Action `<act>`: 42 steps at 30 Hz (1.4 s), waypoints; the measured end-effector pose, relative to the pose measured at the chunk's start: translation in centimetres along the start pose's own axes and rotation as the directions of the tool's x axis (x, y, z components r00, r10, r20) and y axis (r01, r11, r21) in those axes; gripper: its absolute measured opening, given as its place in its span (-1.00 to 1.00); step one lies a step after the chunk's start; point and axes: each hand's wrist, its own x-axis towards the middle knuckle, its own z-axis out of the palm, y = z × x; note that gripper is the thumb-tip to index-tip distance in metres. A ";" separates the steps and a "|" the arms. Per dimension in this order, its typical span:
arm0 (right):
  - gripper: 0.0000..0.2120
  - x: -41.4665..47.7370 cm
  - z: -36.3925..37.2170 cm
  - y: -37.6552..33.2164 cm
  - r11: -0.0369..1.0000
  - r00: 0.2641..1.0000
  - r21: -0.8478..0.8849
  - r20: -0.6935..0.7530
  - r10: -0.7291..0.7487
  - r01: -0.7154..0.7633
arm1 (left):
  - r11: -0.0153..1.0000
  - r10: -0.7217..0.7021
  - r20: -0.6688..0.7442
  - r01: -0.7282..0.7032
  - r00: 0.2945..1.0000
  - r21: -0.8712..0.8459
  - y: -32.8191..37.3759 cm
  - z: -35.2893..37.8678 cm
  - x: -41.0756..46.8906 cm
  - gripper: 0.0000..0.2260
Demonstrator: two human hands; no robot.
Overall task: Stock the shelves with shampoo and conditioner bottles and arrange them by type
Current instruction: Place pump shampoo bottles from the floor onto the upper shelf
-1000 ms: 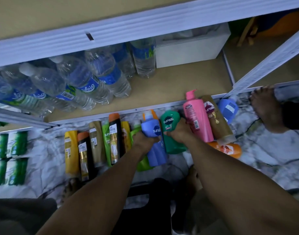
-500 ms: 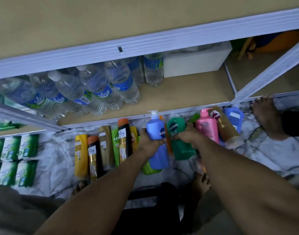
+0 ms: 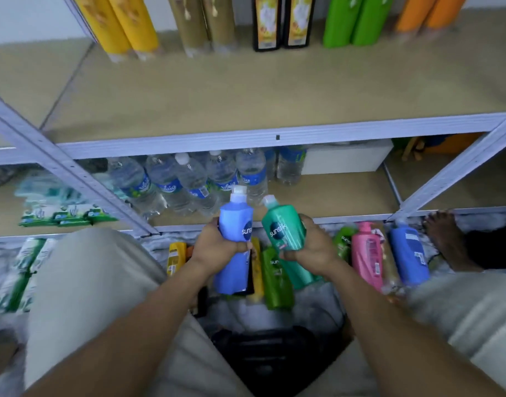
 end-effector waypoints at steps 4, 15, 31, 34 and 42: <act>-0.05 -2.6 1.4 -1.7 0.994 0.992 -0.024 -0.063 -0.105 0.104 | 0.995 0.048 -0.081 -0.055 0.996 -0.088 0.8 -2.3 -1.7 -0.45; -0.04 -1.6 2.3 -5.5 0.979 0.981 0.087 -0.078 -0.180 0.187 | 0.964 -0.035 -0.231 -0.028 0.972 -0.263 -0.7 -7.6 -1.1 -0.43; 0.03 -12.9 -11.5 -24.2 0.984 0.983 -0.036 -0.055 -0.178 0.176 | 0.962 -0.043 -0.157 -0.002 0.987 -0.274 19.1 -15.5 -12.5 -0.47; -0.04 -17.0 -16.3 -30.4 0.979 0.974 -0.036 -0.102 -0.201 0.198 | 0.969 0.018 -0.139 -0.052 0.990 -0.241 26.0 -18.7 -16.8 -0.39; -0.23 -24.5 -26.8 -42.5 0.966 0.934 -0.002 -0.255 -0.250 0.258 | 0.969 0.183 -0.154 -0.205 0.971 -0.135 41.2 -25.4 -24.7 -0.38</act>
